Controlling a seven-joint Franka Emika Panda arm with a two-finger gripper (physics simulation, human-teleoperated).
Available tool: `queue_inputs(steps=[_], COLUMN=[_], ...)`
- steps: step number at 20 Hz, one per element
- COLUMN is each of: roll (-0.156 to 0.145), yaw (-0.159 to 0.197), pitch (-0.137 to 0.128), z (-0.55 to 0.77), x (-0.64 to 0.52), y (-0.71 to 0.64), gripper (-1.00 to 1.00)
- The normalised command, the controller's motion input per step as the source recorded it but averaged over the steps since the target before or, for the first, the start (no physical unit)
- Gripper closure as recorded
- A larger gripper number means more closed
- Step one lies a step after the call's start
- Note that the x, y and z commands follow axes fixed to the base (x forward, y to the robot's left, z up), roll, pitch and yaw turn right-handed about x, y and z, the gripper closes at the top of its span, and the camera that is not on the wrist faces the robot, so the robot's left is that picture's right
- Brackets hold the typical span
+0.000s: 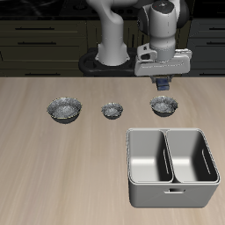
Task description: Place the cream cheese in the middle-sized bowl
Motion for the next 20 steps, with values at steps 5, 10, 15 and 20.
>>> queue_inputs(steps=[5, 10, 15, 20], roll=[-0.006, 0.002, -0.005, 0.024], yaw=[-0.005, 0.009, -0.006, 0.0], pitch=[0.05, 0.032, 0.049, 0.057], z=[-0.3, -0.26, -0.27, -0.24], x=[0.04, 0.0, -0.02, 0.04], y=[-0.03, 0.04, -0.02, 0.02], gripper=[1.0, 1.0, 1.0, 1.0])
